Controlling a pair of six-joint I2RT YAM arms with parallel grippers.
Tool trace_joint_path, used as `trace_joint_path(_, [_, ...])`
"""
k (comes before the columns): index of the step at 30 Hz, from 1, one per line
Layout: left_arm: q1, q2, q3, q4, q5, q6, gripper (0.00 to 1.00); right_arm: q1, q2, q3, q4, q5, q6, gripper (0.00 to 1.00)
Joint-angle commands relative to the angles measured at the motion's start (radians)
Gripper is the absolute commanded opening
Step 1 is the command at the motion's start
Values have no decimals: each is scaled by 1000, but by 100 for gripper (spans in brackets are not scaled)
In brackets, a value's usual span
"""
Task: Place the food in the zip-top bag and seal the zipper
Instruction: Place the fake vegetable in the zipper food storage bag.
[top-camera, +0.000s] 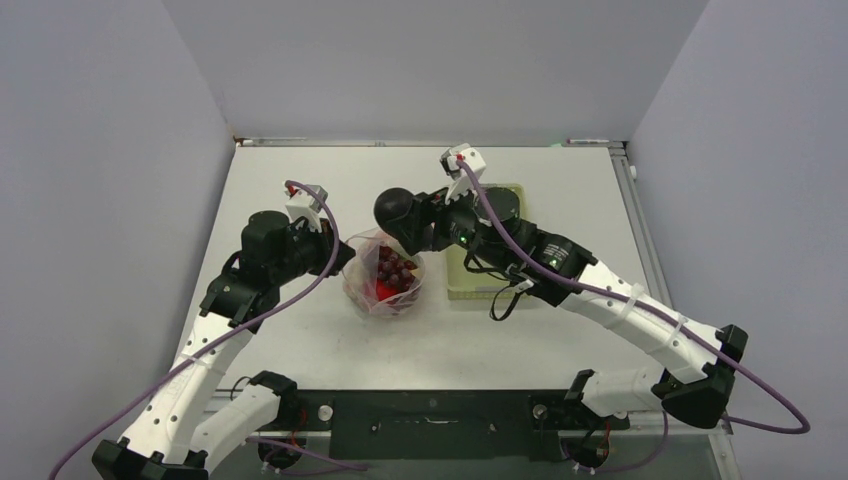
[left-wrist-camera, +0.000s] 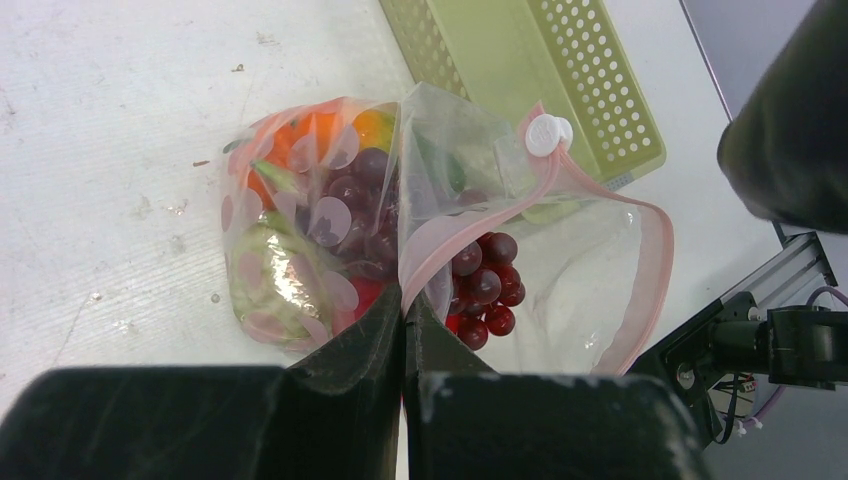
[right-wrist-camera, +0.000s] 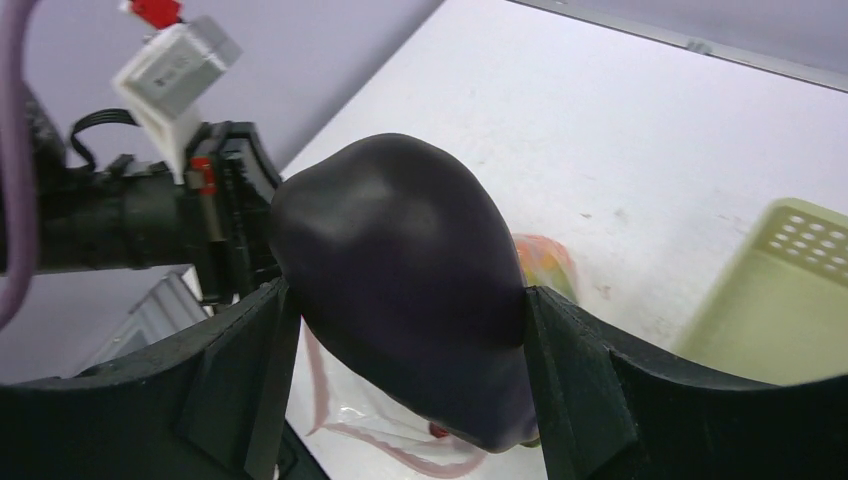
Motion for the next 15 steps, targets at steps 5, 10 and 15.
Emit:
trace_joint_path(5, [1,-14,-2,30,-7,-5,0,84,-25,-95,288,-77,109,27])
trace_joint_path(10, [6,-19,-6,39,-2,-19,0,126,-6,-139,376,-15,144,27])
trace_joint_path(15, [6,-28,-17,56,0,-61,0,152,3,-215,446,43,192,26])
